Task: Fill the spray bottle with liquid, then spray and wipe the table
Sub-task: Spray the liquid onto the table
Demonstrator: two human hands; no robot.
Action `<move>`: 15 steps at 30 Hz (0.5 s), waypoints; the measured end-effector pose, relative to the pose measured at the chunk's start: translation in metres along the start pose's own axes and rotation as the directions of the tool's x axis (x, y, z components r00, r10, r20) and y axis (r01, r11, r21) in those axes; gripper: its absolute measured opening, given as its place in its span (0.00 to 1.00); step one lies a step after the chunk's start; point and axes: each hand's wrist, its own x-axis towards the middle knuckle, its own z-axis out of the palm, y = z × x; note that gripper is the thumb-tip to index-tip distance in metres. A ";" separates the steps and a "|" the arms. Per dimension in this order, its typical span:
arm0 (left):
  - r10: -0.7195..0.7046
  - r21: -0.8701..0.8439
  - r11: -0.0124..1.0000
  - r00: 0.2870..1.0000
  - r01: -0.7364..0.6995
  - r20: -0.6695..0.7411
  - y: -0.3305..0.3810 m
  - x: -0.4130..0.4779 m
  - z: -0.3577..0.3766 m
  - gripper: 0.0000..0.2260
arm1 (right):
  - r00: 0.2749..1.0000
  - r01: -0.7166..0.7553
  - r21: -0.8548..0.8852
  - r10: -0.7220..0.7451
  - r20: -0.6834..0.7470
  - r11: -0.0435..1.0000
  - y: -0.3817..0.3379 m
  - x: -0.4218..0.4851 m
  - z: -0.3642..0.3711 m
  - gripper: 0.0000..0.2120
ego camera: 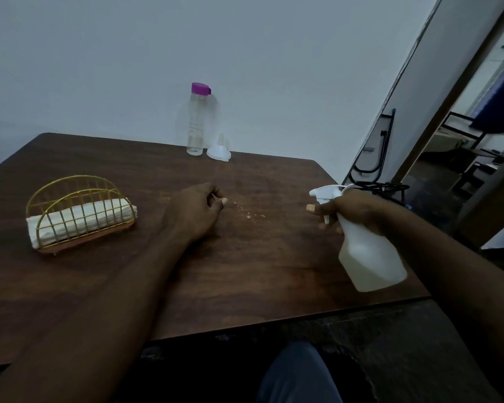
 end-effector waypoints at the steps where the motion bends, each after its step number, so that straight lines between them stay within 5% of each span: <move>1: 0.004 0.002 1.000 1.000 -0.004 0.007 0.000 0.000 0.000 0.05 | 1.000 -0.006 0.003 0.006 -0.002 1.000 0.002 -0.001 -0.003 0.19; 6: -0.005 -0.012 1.000 1.000 0.005 0.005 -0.002 0.000 0.002 0.04 | 0.997 -0.061 -0.025 0.059 -0.056 0.998 0.014 -0.003 -0.011 0.14; 15: 0.004 -0.006 1.000 1.000 -0.004 0.013 -0.003 0.001 0.003 0.04 | 0.999 -0.035 0.033 0.036 -0.029 0.999 0.020 -0.008 -0.003 0.22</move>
